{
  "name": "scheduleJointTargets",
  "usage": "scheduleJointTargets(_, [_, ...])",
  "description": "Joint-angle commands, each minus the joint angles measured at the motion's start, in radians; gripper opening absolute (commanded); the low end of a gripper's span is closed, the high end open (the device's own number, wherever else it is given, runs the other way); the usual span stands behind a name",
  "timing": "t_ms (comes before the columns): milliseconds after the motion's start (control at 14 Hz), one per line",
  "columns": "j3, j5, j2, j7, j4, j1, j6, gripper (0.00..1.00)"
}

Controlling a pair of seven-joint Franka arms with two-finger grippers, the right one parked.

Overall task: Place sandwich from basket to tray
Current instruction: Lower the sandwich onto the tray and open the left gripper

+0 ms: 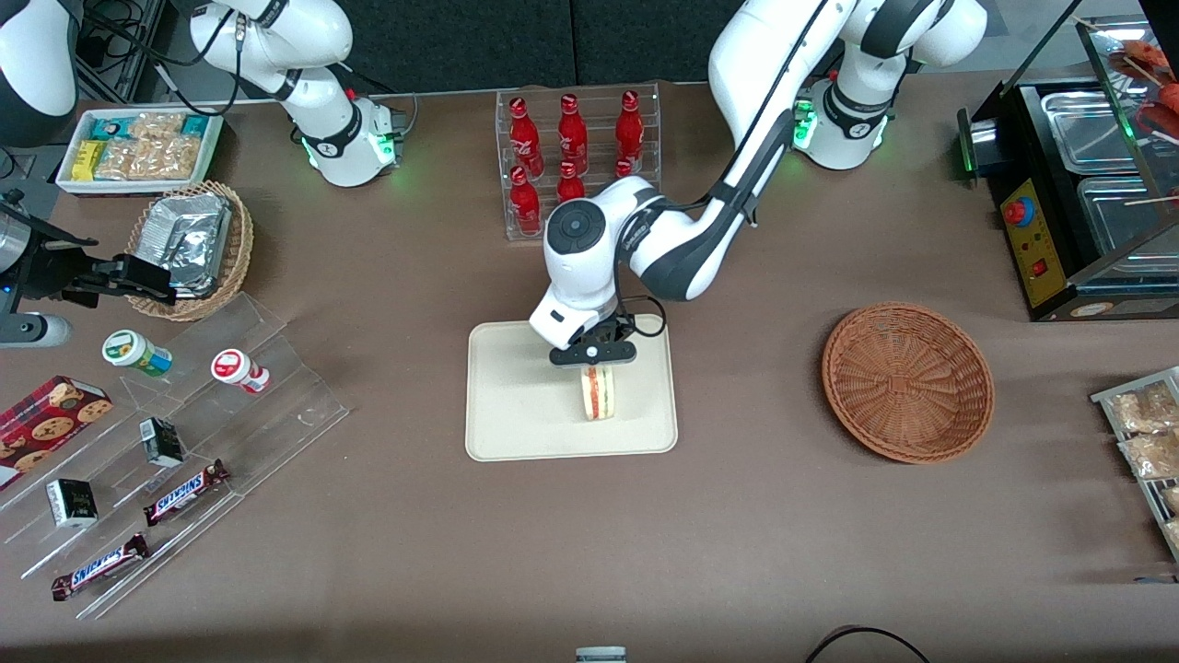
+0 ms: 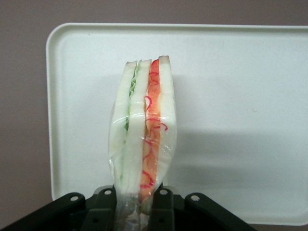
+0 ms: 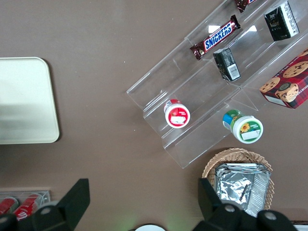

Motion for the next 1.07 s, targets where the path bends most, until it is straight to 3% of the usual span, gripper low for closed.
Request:
scheduleJointTargets(0, [0.014, 0.020, 0.051, 0.007, 0.040, -0.019, 0.034, 0.24])
scheduleJointTargets(214, [0.014, 0.017, 0.069, 0.042, 0.037, -0.019, 0.033, 0.26])
scheduleJointTargets(286, [0.014, 0.018, 0.074, 0.044, 0.037, -0.021, 0.033, 0.42])
scheduleJointTargets(357, [0.014, 0.018, 0.077, 0.044, 0.037, -0.021, 0.028, 0.83])
scheduleJointTargets(429, [0.014, 0.020, 0.071, 0.044, 0.037, -0.021, 0.022, 1.00])
scheduleJointTargets(786, [0.020, 0.009, 0.008, 0.013, 0.069, -0.016, -0.100, 1.00])
scheduleJointTargets(1000, [0.022, 0.008, -0.102, -0.004, 0.132, 0.037, -0.305, 1.00])
